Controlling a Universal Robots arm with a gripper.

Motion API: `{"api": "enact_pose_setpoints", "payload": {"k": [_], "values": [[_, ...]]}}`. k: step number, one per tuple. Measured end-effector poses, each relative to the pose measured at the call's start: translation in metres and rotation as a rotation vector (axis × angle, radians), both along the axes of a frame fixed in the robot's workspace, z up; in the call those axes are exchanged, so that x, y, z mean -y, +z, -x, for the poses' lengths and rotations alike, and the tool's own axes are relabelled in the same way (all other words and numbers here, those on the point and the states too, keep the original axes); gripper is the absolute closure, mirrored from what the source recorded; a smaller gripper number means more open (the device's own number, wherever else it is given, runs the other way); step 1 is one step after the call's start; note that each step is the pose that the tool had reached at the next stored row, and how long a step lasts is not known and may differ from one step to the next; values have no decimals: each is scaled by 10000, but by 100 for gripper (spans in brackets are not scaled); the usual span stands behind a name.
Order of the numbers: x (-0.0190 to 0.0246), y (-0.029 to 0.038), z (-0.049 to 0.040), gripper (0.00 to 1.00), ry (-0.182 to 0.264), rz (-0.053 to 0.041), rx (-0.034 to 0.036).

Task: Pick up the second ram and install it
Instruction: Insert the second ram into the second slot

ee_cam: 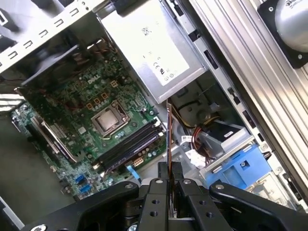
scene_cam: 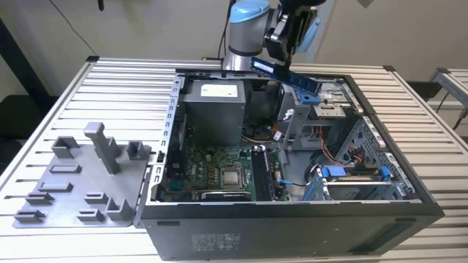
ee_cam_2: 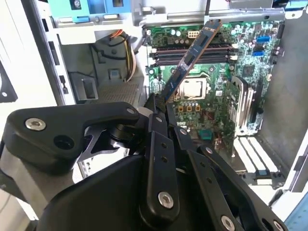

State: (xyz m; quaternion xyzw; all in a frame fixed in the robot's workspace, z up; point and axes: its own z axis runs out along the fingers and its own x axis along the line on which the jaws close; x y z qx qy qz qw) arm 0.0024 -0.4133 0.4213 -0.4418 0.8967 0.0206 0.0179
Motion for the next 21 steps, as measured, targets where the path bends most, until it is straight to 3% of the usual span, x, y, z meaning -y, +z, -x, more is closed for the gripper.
{"api": "enact_pose_setpoints", "payload": {"k": [11,21], "values": [[0,-27,0,86,-1453,4,-1],[5,-82,1,86,-2250,52,4]]}}
